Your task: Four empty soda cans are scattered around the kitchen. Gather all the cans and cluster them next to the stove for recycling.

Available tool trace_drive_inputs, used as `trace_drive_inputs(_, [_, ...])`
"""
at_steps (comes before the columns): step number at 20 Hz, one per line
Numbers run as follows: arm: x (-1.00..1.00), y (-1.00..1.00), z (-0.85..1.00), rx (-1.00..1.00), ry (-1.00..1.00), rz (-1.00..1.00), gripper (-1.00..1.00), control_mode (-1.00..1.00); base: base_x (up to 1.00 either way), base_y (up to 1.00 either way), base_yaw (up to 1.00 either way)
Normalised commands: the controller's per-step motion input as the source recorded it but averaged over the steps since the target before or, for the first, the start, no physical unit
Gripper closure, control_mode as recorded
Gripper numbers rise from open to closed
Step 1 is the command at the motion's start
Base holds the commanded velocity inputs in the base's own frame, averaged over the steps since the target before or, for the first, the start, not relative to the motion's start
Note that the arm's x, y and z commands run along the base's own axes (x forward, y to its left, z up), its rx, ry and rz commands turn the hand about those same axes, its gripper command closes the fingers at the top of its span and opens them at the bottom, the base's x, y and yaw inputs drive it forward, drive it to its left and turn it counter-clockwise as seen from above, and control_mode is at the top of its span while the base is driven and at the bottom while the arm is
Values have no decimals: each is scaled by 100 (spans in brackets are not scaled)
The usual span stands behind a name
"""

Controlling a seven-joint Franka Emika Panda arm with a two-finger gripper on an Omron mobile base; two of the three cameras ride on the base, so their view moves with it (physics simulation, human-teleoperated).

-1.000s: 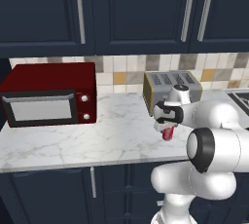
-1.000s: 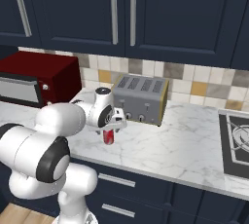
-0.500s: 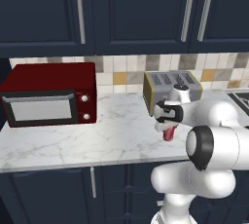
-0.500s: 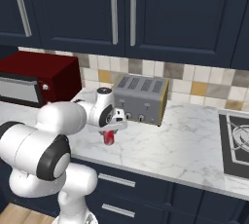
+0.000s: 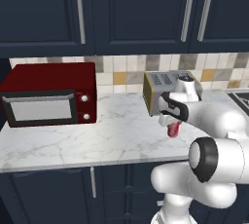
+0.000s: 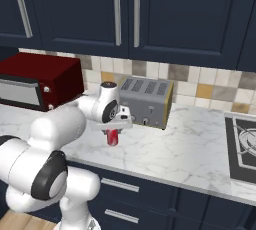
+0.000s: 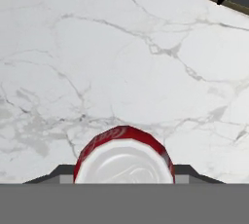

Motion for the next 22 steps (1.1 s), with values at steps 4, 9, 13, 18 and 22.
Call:
trace_drive_inputs(4, [-23, -7, 30, 0, 2, -6, 100, -100, 0, 0, 0])
trace_drive_inputs(9, [-22, -5, 17, 0, 3, -5, 100, -100, 0, 0, 0])
trace_drive_inputs(13, [-21, -1, 12, 0, 6, -7, 100, -100, 0, 0, 0])
trace_drive_inputs(18, [-16, 0, 7, 0, 4, -9, 100, -100, 0, 0, 0])
trace_drive_inputs(22, [0, 0, 0, 0, -1, -1, 100, -100, 0, 0, 0])
